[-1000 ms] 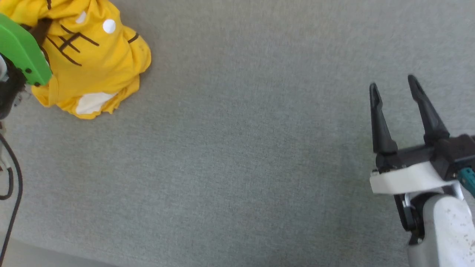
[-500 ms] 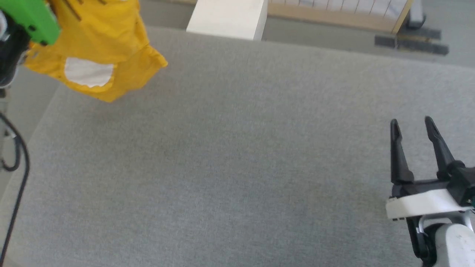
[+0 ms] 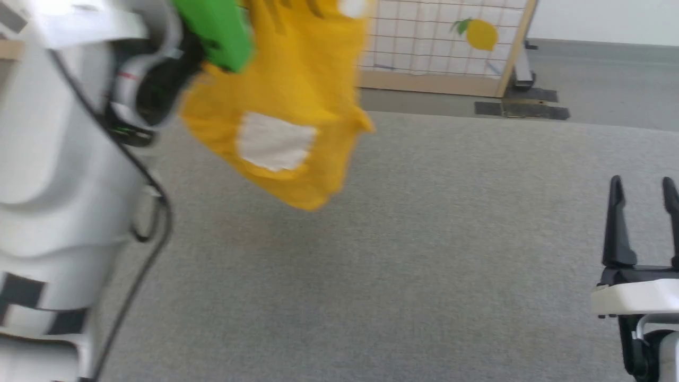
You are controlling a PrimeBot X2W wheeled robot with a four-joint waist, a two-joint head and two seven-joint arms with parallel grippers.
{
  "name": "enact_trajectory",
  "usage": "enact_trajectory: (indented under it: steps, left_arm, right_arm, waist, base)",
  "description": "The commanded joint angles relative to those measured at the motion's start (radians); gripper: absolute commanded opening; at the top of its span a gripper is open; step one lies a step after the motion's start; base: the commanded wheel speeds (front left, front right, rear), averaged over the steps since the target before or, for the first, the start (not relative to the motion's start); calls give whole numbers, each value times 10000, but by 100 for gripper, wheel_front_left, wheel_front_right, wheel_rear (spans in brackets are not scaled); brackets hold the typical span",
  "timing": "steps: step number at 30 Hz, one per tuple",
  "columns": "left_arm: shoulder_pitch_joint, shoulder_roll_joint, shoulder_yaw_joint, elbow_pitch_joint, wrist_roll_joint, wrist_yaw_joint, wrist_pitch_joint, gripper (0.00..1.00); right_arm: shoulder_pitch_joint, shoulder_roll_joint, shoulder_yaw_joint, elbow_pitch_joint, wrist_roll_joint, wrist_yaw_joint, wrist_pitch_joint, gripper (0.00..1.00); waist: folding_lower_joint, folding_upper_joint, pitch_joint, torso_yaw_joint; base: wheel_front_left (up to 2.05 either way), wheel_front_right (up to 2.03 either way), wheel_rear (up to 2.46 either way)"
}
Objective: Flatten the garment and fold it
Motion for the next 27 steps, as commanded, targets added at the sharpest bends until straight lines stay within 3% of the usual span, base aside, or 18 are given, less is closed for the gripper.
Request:
enact_trajectory:
  steps: [1, 7, 13, 22, 27]
  left_arm:
    - [9, -319, -141, -121, -121, 142, 9, 0]
    - [701, -1391, -919, -450, -151, 562, -84, 0]
    - [1895, -2185, -1452, -23, -395, 706, -575, 0]
    - [3134, -2029, -2175, 2731, 485, 737, -1760, 0]
    - [3270, -1881, -2623, 4280, 857, 545, -1858, 0]
  right_arm:
    - [136, -1, -104, -121, -37, -15, 53, 100]
    - [17, -1, -365, -643, -94, -15, 292, 100]
    - [-182, -1, -357, -826, -24, -15, 366, 100]
    - [-671, -1, 132, -689, 62, -15, 264, 100]
    - [-820, -1, 246, -522, 81, -15, 171, 100]
  waist:
    - [1, -1, -64, -336]
    - [1, -1, 431, -719]
    - [1, -1, 1148, -1093]
    - [1, -1, 2254, -1741]
    - [1, -1, 2616, -1895]
  base:
    - [0, 0, 0]
    - [0, 0, 0]
    - [0, 0, 0]
    - [0, 0, 0]
    - [0, 0, 0]
